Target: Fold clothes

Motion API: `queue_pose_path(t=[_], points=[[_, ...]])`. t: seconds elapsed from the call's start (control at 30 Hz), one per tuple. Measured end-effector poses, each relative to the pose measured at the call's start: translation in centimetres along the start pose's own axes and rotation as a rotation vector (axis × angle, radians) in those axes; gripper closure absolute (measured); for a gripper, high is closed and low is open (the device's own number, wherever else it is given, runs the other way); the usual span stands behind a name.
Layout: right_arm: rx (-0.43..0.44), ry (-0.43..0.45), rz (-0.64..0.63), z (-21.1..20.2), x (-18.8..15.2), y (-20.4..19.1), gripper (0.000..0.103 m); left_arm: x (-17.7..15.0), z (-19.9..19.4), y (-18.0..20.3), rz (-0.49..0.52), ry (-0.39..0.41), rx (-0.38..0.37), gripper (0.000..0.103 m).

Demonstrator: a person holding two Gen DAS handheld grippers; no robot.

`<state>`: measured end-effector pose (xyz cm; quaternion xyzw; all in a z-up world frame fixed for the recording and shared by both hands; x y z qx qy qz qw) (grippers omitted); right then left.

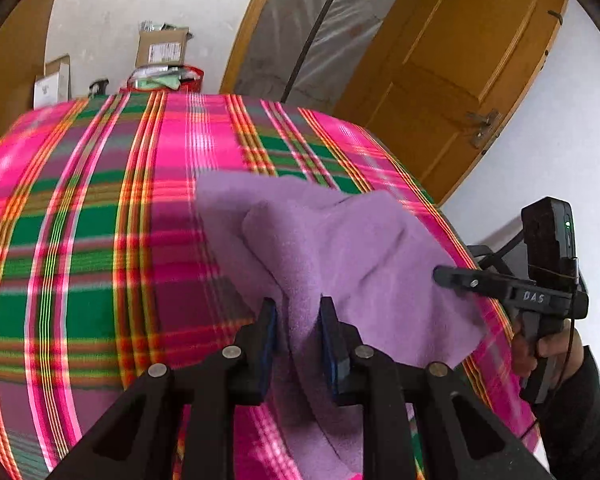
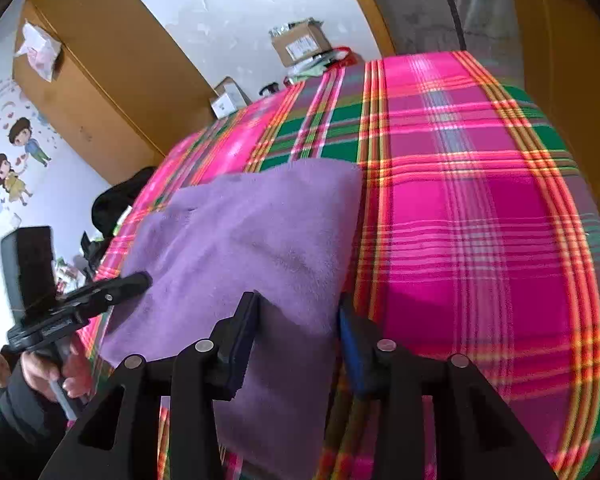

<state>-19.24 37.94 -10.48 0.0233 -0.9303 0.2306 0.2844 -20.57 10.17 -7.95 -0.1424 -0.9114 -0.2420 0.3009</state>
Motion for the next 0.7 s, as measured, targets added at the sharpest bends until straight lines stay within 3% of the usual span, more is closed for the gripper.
queue_pose_path(t=[0.13, 0.2, 0.37, 0.47, 0.57, 0.7], points=[[-0.063, 0.092, -0.068, -3.7, -1.6, -1.4, 0.062, -0.8, 0.3, -0.6, -0.014, -0.009, 0.016, 0.083], [-0.073, 0.113, -0.109, -4.6, -3.1, -2.8, 0.062, -0.9, -0.1, 0.6, 0.028, 0.009, 0.028, 0.085], [-0.136, 0.034, -0.133, -2.4, -6.7, -3.6, 0.071, -2.2, 1.5, 3.8, 0.15, -0.034, 0.048, 0.085], [-0.169, 0.028, -0.091, -2.1, -7.1, -3.4, 0.072, -3.2, 2.8, 3.1, 0.12, -0.077, 0.083, 0.092], [-0.169, 0.096, -0.099, -4.2, -7.7, -5.6, 0.072, -3.5, 0.4, 3.5, 0.082, -0.033, 0.051, 0.092], [-0.167, 0.143, -0.091, -5.6, -9.7, -8.9, 0.072, -5.1, -3.5, 4.9, 0.118, 0.033, 0.072, 0.092]])
Point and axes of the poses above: each gripper's, at about its wrist camera, not at the fingertips, and z roughly the way its jaws point, y to its right, x to its top, the point moved 6 cm from there along z, roughly the way its jaws point, and after that the axes turned 3 degrees about -y, right-handed, at the moved point
